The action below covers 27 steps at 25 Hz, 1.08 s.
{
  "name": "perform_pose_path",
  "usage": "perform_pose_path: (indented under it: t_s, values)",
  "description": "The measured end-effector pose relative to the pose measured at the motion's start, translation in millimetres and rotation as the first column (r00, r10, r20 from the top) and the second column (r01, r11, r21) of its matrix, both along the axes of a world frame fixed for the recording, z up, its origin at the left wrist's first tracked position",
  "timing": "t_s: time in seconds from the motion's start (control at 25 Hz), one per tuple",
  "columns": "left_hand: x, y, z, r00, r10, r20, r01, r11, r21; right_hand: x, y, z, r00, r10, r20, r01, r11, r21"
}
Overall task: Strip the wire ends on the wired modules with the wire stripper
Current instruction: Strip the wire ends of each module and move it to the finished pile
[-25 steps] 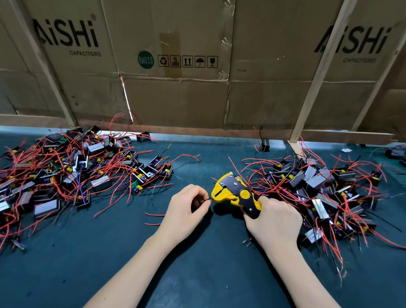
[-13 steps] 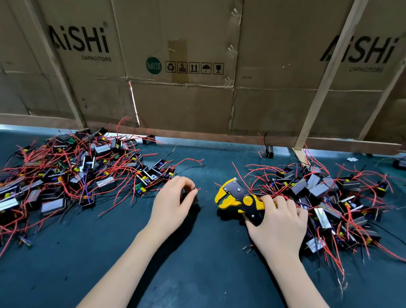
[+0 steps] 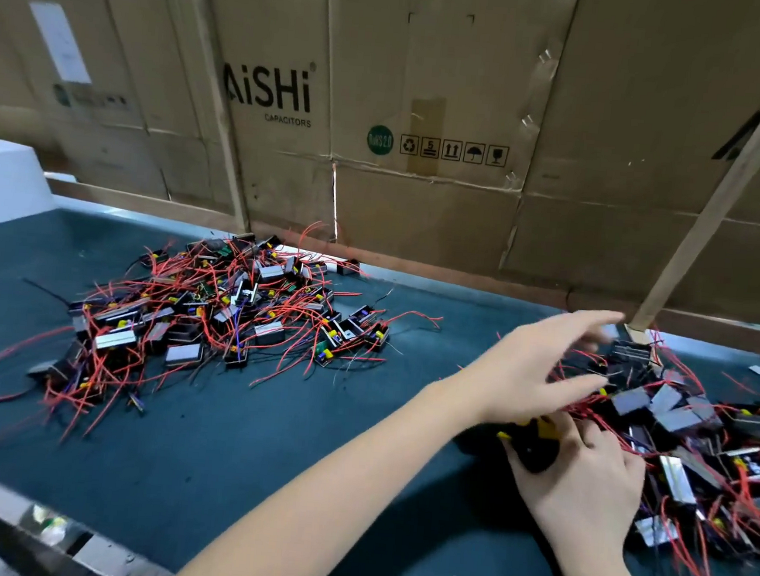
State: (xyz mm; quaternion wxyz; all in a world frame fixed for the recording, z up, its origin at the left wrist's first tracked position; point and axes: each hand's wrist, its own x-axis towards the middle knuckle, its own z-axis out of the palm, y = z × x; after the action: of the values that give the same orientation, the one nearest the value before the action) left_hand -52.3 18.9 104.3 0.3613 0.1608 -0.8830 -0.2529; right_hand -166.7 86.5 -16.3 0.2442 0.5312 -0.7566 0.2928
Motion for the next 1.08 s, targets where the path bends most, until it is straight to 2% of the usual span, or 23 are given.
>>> perform_pose_path:
  t_s: [0.12, 0.2, 0.28, 0.36, 0.4, 0.44, 0.48, 0.52, 0.6, 0.64, 0.76, 0.8, 0.88, 0.92, 1.0, 1.04, 1.08]
  values:
    - [72.3, -32.0, -18.7, 0.960, 0.280, -0.026, -0.281, 0.954, -0.101, -0.7, 1.2, 5.5, 0.993, 0.049, 0.108, -0.036, 0.993, -0.115]
    - [134.3, -56.6, -29.0, 0.836, 0.536, -0.121, -0.545, 0.835, -0.072, 1.8, -0.5, 11.2, 0.947, 0.186, 0.261, -0.124, 0.964, -0.236]
    - [199.1, -80.3, -38.7, 0.597, 0.781, -0.182, -0.793, 0.610, 0.015, 9.3, 0.1, 17.6, 0.809, 0.395, 0.435, -0.249, 0.901, -0.354]
    - [257.9, -101.4, -47.4, 0.314, 0.937, -0.151, -0.936, 0.332, 0.119, 18.3, 1.3, 19.3, 0.635, 0.525, 0.567, -0.314, 0.845, -0.432]
    - [280.8, -110.1, -50.5, 0.215, 0.972, -0.094, -0.964, 0.227, 0.142, 20.8, 1.1, 18.4, 0.569, 0.540, 0.620, -0.317, 0.840, -0.441]
    - [298.7, -117.9, -54.3, 0.160, 0.987, -0.005, -0.979, 0.160, 0.123, 21.0, 0.7, 17.2, 0.527, 0.542, 0.655, -0.322, 0.840, -0.436]
    - [313.3, -125.6, -59.1, 0.139, 0.985, 0.105, -0.989, 0.133, 0.063, 19.6, 0.4, 15.5, 0.500, 0.541, 0.676, -0.333, 0.841, -0.427]
    - [324.1, -132.4, -63.8, 0.137, 0.965, 0.225, -0.989, 0.145, -0.018, 17.6, 0.5, 13.3, 0.477, 0.544, 0.690, -0.347, 0.838, -0.421]
    - [333.4, -140.2, -69.0, 0.127, 0.885, 0.449, -0.968, 0.210, -0.140, 12.4, 0.9, 7.7, 0.428, 0.556, 0.712, -0.378, 0.826, -0.418]
    - [334.5, -141.4, -69.3, 0.112, 0.852, 0.511, -0.959, 0.228, -0.170, 10.5, 1.1, 4.9, 0.404, 0.552, 0.729, -0.394, 0.825, -0.406]
    - [330.6, -138.2, -60.4, -0.001, 0.845, 0.534, -0.935, 0.189, -0.300, 10.9, 1.0, 0.8, 0.381, 0.495, 0.781, -0.428, 0.843, -0.326]
    - [328.8, -136.4, -55.6, -0.041, 0.841, 0.539, -0.927, 0.169, -0.334, 12.5, 0.1, 1.7, 0.400, 0.488, 0.776, -0.439, 0.845, -0.305]
    - [322.7, -132.2, -45.3, -0.066, 0.835, 0.546, -0.932, 0.143, -0.332, 15.2, 0.1, 5.3, 0.454, 0.506, 0.733, -0.457, 0.839, -0.296]
    - [317.9, -130.2, -38.3, -0.069, 0.864, 0.499, -0.935, 0.118, -0.334, 16.3, 0.8, 6.6, 0.483, 0.516, 0.707, -0.460, 0.837, -0.296]
    - [302.8, -123.1, -20.5, -0.046, 0.966, 0.255, -0.937, 0.047, -0.347, 17.1, 1.2, 7.6, 0.524, 0.523, 0.672, -0.453, 0.839, -0.300]
    - [292.0, -115.9, -10.9, 0.027, 0.997, 0.076, -0.947, 0.050, -0.317, 16.9, 0.9, 7.6, 0.534, 0.526, 0.661, -0.445, 0.840, -0.309]
    - [277.2, -106.6, -0.3, 0.148, 0.985, -0.091, -0.963, 0.123, -0.240, 16.4, 0.9, 7.7, 0.538, 0.532, 0.654, -0.435, 0.840, -0.326]
